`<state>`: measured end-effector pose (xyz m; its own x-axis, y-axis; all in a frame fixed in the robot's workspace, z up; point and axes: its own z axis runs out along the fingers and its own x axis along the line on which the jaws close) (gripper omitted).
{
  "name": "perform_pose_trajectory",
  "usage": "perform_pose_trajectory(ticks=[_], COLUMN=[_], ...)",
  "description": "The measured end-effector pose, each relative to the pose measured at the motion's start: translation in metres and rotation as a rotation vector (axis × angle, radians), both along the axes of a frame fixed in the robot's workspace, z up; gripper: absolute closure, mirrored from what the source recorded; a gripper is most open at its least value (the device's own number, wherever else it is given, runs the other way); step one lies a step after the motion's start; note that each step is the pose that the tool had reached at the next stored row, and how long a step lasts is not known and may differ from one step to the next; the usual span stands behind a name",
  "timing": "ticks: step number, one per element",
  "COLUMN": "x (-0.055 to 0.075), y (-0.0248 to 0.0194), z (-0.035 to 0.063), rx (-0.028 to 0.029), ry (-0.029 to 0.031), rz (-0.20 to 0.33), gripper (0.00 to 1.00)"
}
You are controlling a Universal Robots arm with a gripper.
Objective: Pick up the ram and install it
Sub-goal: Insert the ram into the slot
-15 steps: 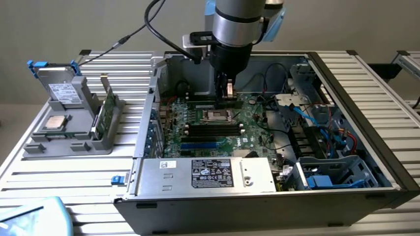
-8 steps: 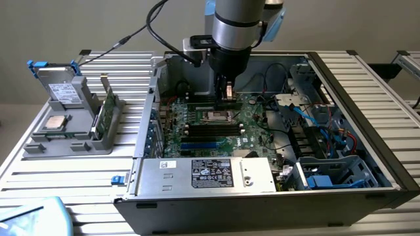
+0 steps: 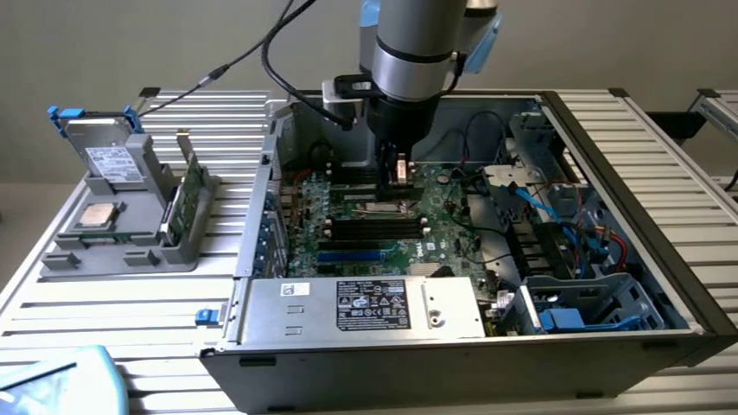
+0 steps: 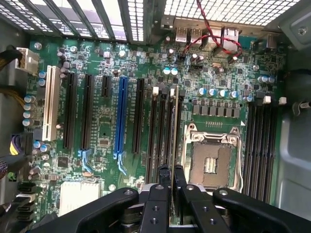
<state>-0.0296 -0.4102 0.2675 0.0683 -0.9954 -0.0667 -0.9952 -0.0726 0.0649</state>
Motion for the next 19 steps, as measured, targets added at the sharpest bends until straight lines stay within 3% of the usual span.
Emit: perform_pose_trajectory(ticks=[19], x=[0.000], y=[-0.0014], z=[-0.0315], rx=[0.0000], ry=[0.0000], rz=[-0.026], gripper=[0.86])
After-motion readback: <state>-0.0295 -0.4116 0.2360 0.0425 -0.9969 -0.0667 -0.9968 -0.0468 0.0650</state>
